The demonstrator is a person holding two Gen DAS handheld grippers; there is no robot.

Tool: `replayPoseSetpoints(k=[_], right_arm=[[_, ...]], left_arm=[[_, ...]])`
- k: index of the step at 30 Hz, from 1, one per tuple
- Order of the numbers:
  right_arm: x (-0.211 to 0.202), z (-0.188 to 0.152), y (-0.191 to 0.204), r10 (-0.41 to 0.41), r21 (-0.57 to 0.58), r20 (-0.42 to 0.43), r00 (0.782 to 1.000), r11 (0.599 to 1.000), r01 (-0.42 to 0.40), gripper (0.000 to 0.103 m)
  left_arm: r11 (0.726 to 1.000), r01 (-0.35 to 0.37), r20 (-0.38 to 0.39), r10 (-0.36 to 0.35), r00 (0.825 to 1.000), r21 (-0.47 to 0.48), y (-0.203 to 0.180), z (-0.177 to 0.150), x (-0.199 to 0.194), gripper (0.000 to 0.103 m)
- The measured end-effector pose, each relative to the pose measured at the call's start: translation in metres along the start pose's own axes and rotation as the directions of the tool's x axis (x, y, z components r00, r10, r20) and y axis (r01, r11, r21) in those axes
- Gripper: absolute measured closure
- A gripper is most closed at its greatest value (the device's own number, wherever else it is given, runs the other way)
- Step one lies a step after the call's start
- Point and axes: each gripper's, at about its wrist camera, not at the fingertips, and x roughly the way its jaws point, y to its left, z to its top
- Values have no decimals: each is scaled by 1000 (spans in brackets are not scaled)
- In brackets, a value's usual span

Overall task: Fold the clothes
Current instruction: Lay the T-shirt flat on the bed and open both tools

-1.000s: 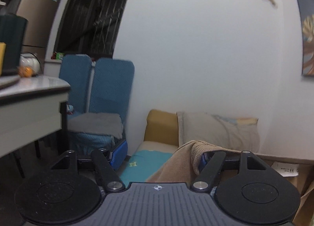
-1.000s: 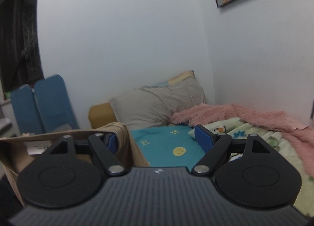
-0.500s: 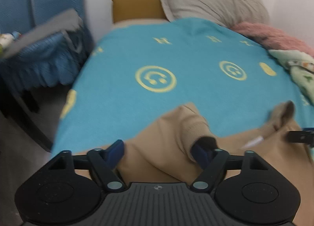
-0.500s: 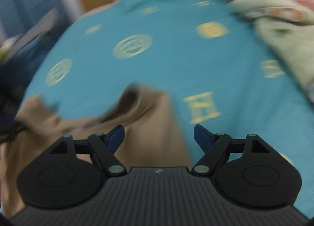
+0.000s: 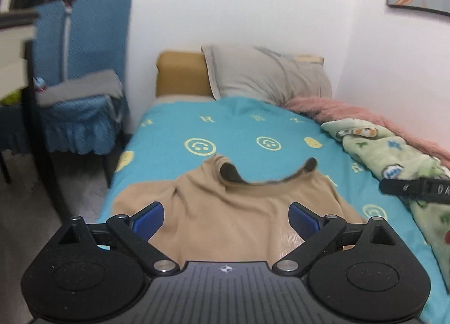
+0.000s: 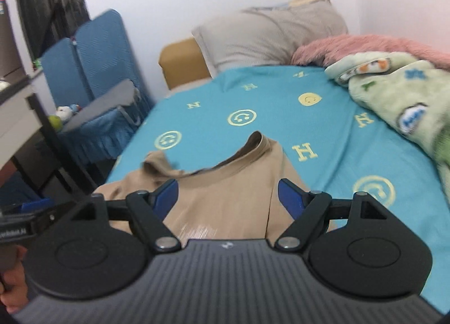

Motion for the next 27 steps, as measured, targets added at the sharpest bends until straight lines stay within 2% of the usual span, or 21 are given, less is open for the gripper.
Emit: replayPoseSetpoints(k=[6, 9, 13, 16, 20, 23, 27], right_arm=[[-110, -39, 22, 25, 40, 40, 999, 999, -26, 24], [-150, -55, 26, 38, 62, 76, 996, 997, -42, 24], [-172, -74, 22, 37, 82, 107, 994, 996, -46, 23], [-178, -86, 17, 30, 106, 118, 993, 993, -43, 24], [-166, -89, 6, 23, 169, 96, 995, 985, -39, 24], [-152, -90, -1, 22, 215, 87, 996, 976, -40, 23], [-128, -90, -11, 32, 247, 72, 997, 968, -49, 23]], left_arm=[[997, 1, 4, -1, 1000, -76, 2, -49, -112, 6], [989, -4, -25, 1, 1000, -146, 8, -54, -147, 7], [965, -11, -54, -4, 999, -260, 30, -55, -157, 11], [917, 4, -72, -35, 997, -399, 56, -57, -145, 15], [813, 29, -97, -105, 990, -581, 91, -66, -114, 23], [744, 46, -99, -151, 984, -667, 111, -66, -83, 34], [676, 34, -81, -137, 987, -736, 128, -62, -31, 34]])
